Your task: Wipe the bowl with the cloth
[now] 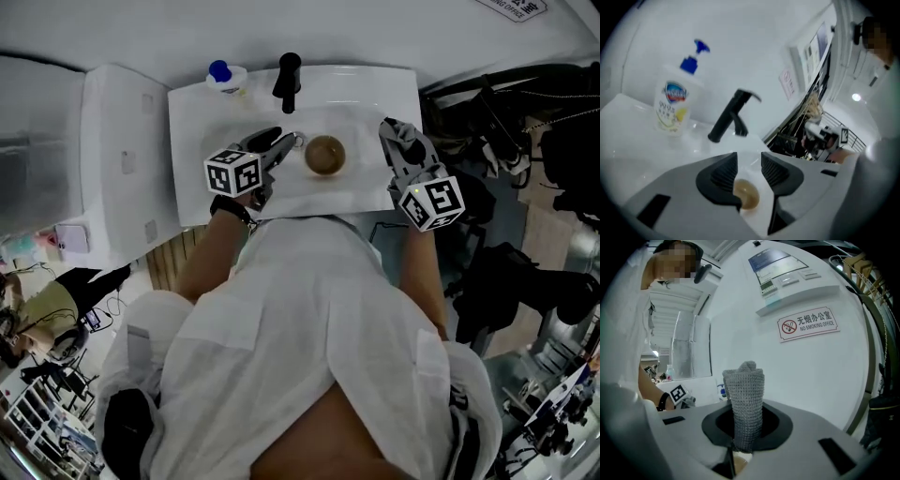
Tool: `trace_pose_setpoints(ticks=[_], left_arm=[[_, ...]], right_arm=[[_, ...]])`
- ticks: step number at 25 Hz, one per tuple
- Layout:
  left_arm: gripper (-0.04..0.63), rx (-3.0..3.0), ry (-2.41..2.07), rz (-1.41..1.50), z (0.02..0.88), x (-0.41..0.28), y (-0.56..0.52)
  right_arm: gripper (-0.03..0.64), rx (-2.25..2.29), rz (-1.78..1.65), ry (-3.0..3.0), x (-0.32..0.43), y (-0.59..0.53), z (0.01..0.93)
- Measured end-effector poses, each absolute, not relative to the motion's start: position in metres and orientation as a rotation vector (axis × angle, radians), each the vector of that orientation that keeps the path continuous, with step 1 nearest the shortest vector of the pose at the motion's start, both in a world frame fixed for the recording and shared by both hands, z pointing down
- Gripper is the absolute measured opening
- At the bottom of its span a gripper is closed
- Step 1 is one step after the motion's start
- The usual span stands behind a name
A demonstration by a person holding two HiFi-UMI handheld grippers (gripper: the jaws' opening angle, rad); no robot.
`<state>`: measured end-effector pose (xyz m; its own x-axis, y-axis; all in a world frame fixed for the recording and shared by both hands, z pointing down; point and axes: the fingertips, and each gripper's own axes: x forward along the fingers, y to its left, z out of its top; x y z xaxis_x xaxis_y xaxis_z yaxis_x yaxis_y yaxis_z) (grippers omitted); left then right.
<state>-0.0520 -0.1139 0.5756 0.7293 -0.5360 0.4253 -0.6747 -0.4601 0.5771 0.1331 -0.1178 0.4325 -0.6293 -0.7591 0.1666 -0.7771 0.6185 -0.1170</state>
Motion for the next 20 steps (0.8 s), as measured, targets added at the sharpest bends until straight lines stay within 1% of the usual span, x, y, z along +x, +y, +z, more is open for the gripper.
trace_pose_setpoints(ticks=[1, 2, 4, 5, 6, 11, 17, 20], left_arm=[[0.158, 2.225, -0.924, 0.147, 0.554, -0.057, -0.117], [0.135, 2.288, -0.952, 0.084, 0.533, -0.062, -0.120], [0.070, 2.425, -1.044, 0.020, 0.494, -0.071, -0.125], [0.028, 2.489, -1.096, 0.004, 0.476, -0.074, -0.127], [0.015, 2.544, -1.143, -0.011, 0.459, -0.076, -0.128], [0.009, 2.721, -1.237, -0.042, 0.403, -0.078, -0.123], [0.009, 2.779, -1.250, 0.004, 0.390, -0.084, -0.110], [0.009, 2.772, -1.290, -0.028, 0.383, -0.092, -0.109]], right_arm=[[0.057, 1.309, 0.240, -2.748, 0.133, -0.117, 0.428], [0.055, 1.320, 0.209, -2.763, 0.132, -0.117, 0.422], [0.054, 1.340, 0.154, -2.791, 0.130, -0.116, 0.411], [0.054, 1.346, 0.127, -2.799, 0.129, -0.117, 0.406], [0.054, 1.350, 0.098, -2.801, 0.127, -0.117, 0.401], [0.051, 1.364, 0.015, -2.807, 0.122, -0.120, 0.384], [0.040, 1.434, 0.054, -2.760, 0.133, -0.122, 0.387], [0.040, 1.441, 0.042, -2.764, 0.136, -0.122, 0.384]])
